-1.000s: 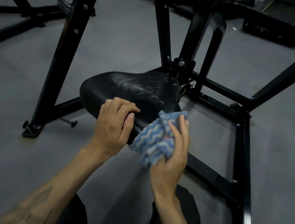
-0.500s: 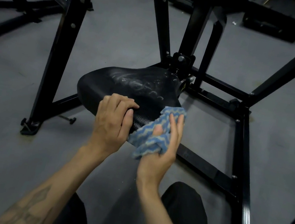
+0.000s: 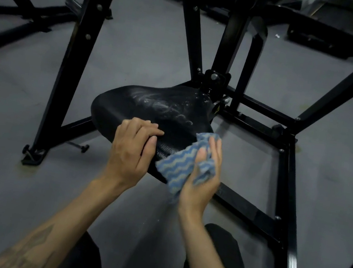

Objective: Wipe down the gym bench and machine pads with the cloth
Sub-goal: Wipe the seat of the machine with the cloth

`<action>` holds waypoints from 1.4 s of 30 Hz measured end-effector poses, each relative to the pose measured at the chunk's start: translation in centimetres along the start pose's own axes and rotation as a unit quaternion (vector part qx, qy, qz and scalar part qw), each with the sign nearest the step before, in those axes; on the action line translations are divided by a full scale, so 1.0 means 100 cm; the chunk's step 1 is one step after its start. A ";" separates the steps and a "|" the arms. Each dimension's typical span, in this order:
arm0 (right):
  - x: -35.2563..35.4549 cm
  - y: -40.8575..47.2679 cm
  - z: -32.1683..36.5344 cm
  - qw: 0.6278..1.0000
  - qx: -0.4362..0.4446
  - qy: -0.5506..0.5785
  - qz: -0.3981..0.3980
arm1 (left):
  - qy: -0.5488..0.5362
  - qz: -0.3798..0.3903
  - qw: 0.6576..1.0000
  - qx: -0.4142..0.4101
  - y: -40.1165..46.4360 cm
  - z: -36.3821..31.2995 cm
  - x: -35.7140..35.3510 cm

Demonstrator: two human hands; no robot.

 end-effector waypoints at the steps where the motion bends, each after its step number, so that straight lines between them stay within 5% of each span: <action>1: -0.003 0.020 -0.001 0.999 -0.032 -0.017 -0.010 | -0.006 0.003 1.000 0.003 0.001 0.000 0.000; 5: -0.006 0.043 -0.008 0.982 -0.181 -0.046 -0.026 | 0.009 0.000 1.000 0.007 0.001 0.000 -0.002; 10: 0.001 -0.015 0.000 0.998 -0.062 0.024 -0.013 | 0.020 -0.008 1.000 -0.004 -0.001 0.002 -0.004; 16: -0.008 0.052 -0.005 0.985 -0.169 -0.035 -0.020 | 0.011 0.006 1.000 -0.001 -0.001 0.003 -0.002; 18: -0.002 0.027 0.005 0.991 -0.127 -0.030 -0.005 | 0.012 0.008 1.000 -0.006 0.000 0.004 -0.002; 22: 0.005 -0.005 0.007 0.984 0.099 -0.124 0.083 | -0.003 0.020 1.000 -0.013 0.000 0.005 0.001; 28: 0.000 0.050 0.003 0.973 0.086 -0.176 0.120 | -0.011 0.059 0.997 -0.050 -0.002 0.009 0.011; 31: 0.009 0.001 0.008 0.948 0.210 -0.195 0.137 | -0.001 0.060 0.997 -0.051 -0.010 0.013 0.016; 35: 0.007 -0.001 0.013 0.870 0.360 -0.261 0.210 | -0.014 0.069 0.997 -0.043 -0.011 0.013 0.017; 42: 0.005 -0.007 0.016 0.856 0.376 -0.304 0.183 | -0.018 0.035 0.999 -0.017 -0.015 0.019 0.030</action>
Point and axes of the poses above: each hand's wrist, its own y-axis towards the middle knuckle, its own x-axis out of the back of the hand, z = x × y, the point moved 2 cm from there along y, towards the middle knuckle, and after that the axes turned 13 degrees about -z, right-handed, at the moved point
